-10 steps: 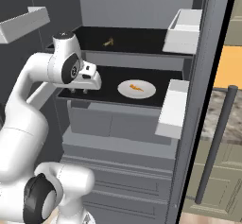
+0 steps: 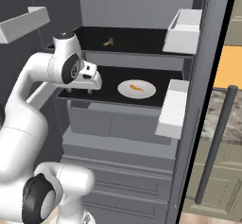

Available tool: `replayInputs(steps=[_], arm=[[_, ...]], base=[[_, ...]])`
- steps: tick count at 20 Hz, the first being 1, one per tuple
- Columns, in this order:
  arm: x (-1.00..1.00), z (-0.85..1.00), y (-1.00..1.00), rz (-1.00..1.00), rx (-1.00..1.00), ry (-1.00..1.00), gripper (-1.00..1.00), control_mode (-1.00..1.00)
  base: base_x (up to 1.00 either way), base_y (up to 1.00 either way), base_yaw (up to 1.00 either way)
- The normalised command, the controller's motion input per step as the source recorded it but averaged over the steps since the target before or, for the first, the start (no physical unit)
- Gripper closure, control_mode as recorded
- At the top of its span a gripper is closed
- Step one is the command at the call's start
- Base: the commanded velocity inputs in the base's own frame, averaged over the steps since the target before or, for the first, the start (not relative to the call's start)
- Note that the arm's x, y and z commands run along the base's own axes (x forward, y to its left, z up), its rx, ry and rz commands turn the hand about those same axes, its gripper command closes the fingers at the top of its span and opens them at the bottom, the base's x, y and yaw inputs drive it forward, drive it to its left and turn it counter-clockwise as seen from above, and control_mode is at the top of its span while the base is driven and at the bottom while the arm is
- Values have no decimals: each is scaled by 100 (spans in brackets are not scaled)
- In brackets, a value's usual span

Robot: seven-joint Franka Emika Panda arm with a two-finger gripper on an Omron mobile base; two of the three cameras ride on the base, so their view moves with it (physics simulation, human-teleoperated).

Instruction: Retrieve the shrimp from the fridge and place it on the cutting board.

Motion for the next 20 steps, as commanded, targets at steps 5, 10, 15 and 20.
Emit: replayInputs(steps=[5, 10, 15, 20], arm=[[0, -1, -82, 1, 8, -5, -100, -100], [19, -16, -68, 9, 1, -9, -100, -100], [39, -37, -40, 11, -7, -14, -100, -100], [56, -18, -39, 5, -2, -6, -100, -100]], base=[[0, 0, 0], [0, 0, 0], [0, 0, 0], [0, 0, 0]])
